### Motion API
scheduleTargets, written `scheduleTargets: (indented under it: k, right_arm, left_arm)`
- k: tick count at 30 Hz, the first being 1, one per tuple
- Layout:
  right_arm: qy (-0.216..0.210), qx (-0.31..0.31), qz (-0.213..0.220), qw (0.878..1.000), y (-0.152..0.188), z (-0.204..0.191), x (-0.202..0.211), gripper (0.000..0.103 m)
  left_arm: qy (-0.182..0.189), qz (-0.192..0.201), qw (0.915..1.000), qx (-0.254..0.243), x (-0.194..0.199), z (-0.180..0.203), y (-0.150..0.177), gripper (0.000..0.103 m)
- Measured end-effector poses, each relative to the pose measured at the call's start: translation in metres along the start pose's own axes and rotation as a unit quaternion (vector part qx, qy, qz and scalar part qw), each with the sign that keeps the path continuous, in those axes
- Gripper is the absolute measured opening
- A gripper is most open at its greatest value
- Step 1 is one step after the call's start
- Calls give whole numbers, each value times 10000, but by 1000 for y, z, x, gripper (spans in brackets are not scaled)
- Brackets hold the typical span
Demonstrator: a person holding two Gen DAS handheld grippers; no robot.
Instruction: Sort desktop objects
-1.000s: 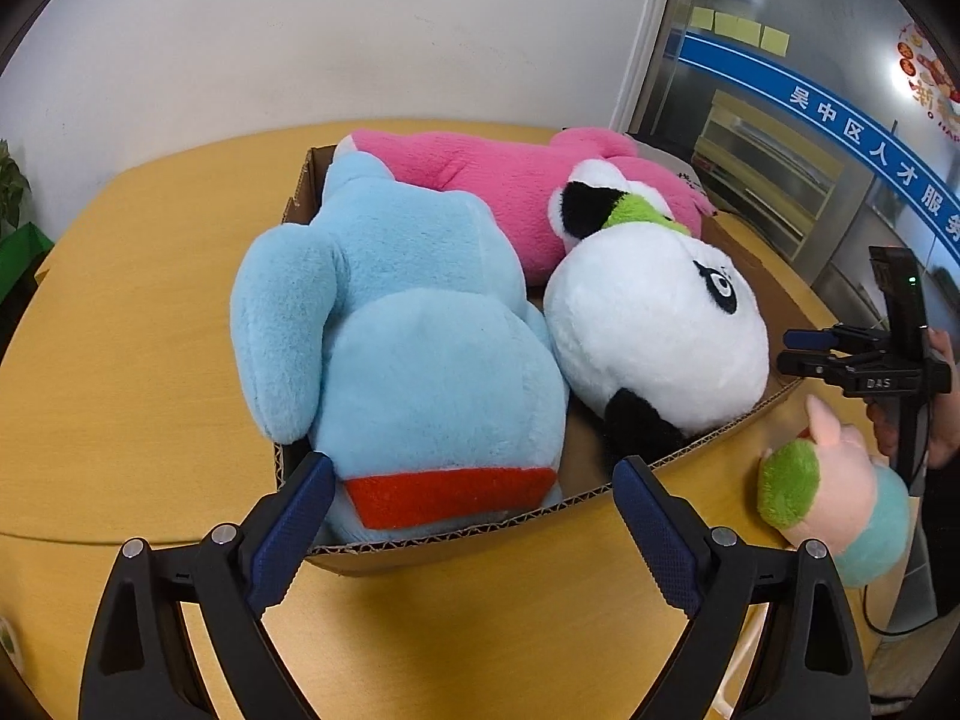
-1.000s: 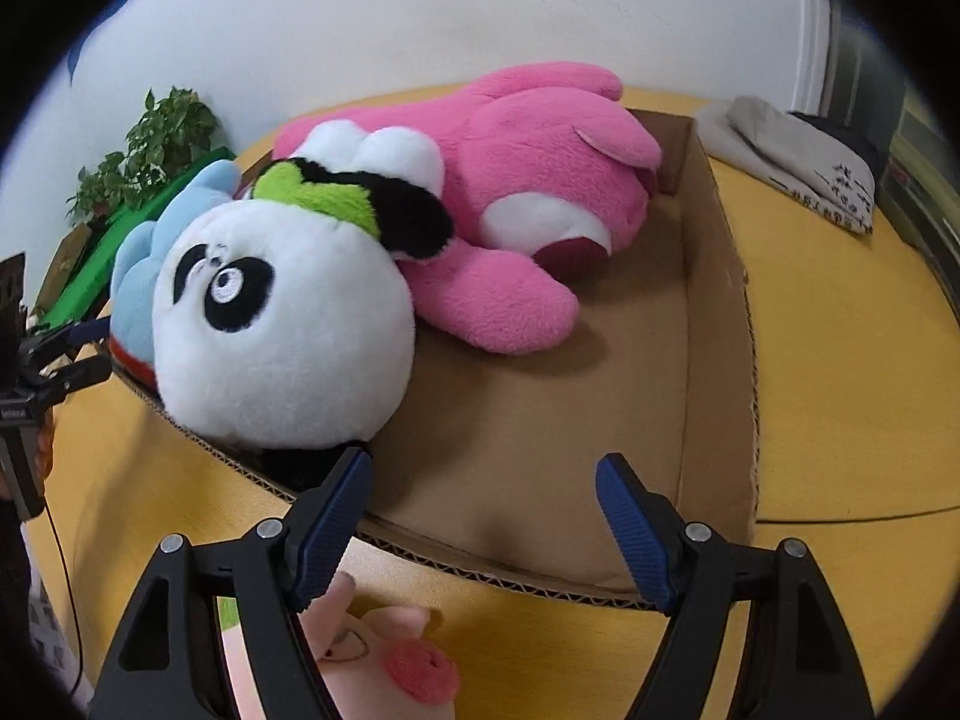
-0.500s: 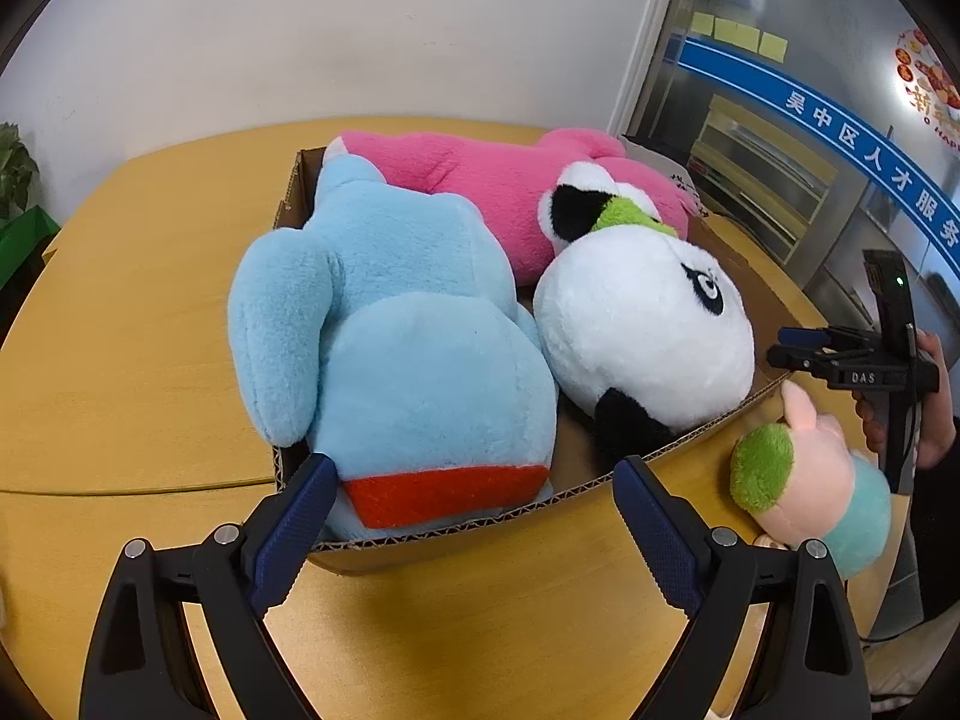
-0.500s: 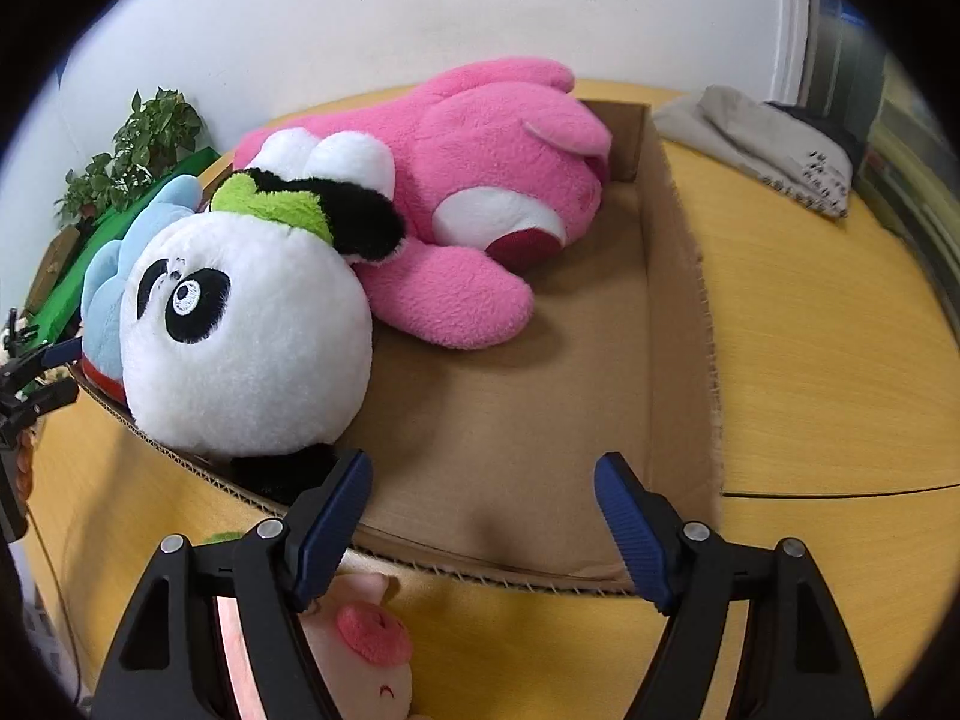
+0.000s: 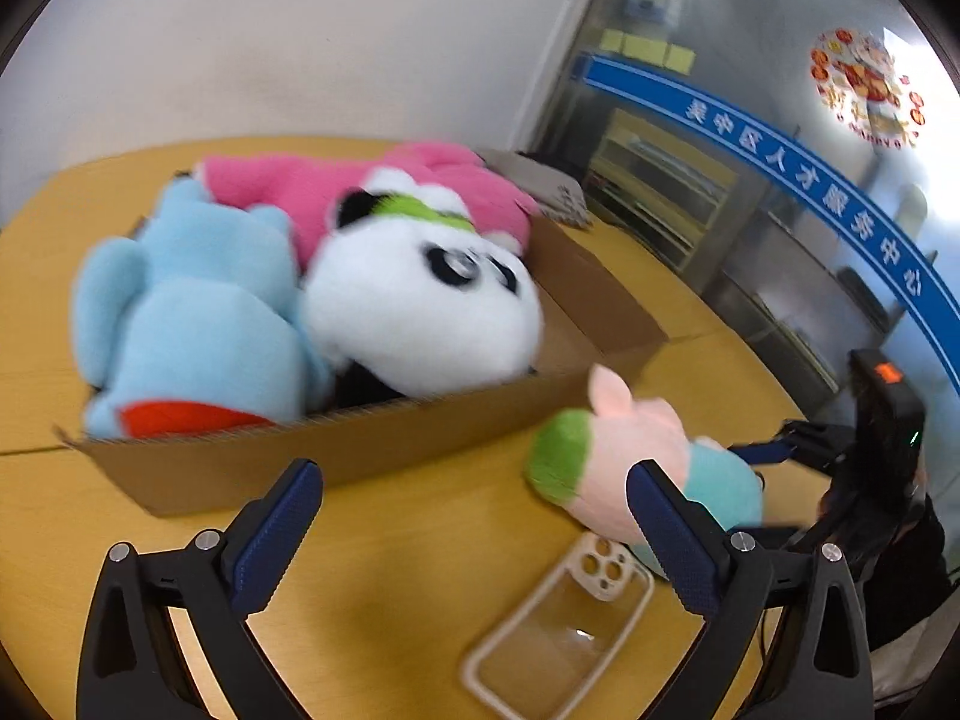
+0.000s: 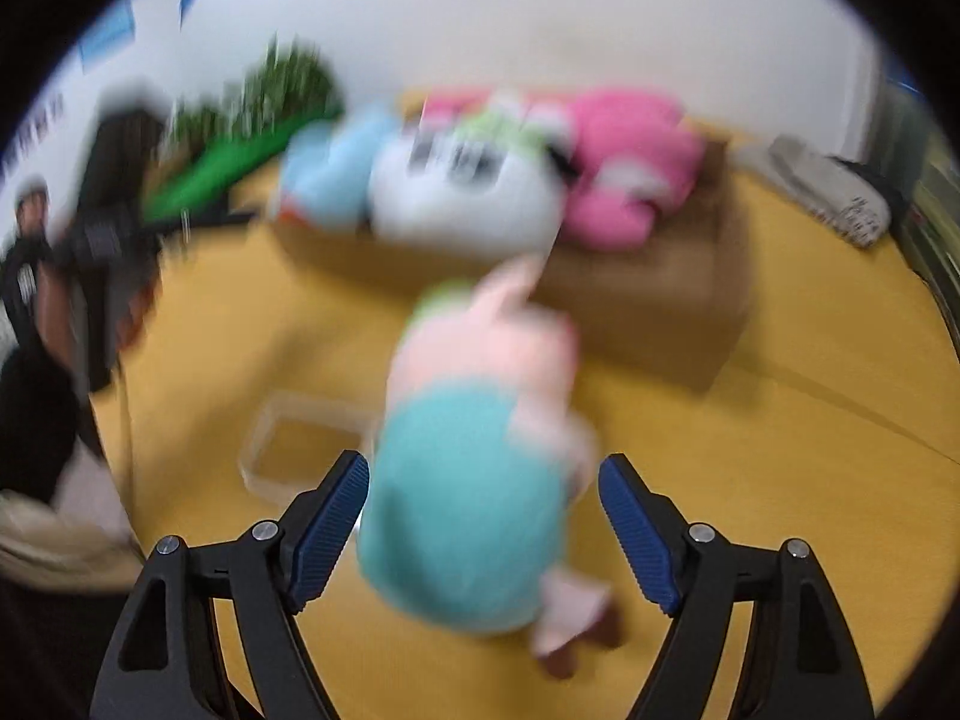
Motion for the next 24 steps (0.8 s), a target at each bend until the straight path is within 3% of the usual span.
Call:
scheduleTargets:
  k: [2, 5, 11, 15, 20, 24]
  right_arm:
    - [10, -93, -163, 9998, 12, -9, -18, 81]
    - [134, -421, -53, 9990, 10, -10, -24, 77]
    - [-199, -1443, 205, 9891, 8, -24, -22, 75]
    - [-338, -1598, 271, 9862, 10, -47, -27, 76]
    - [-360, -1376, 241, 9895, 12, -66, -32, 78]
    - [-462, -1345, 203, 9896, 13, -64, -31, 83]
  left_arm:
    - [140, -130, 9998, 10, -12, 16, 8, 102]
    - [288, -252, 9992, 64, -21, 30, 17, 102]
    - [569, -360, 9967, 461, -39, 41, 18, 102]
    - [777, -543, 9926, 763, -60, 48, 19, 102]
    - [479, -888, 9920, 755, -89, 49, 33, 102]
    - [553, -995, 9894, 899, -93, 48, 41, 100]
Point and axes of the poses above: each gripper's, at about its wrist camera, not at the fingertips, and x roughly against the way its jaws point, z to its right, y to its underside, the point moved 10 cm from there along -x, roughly the way its jaws point, and after that the axes turned 7 degrees about z, right-handed, at the moved point
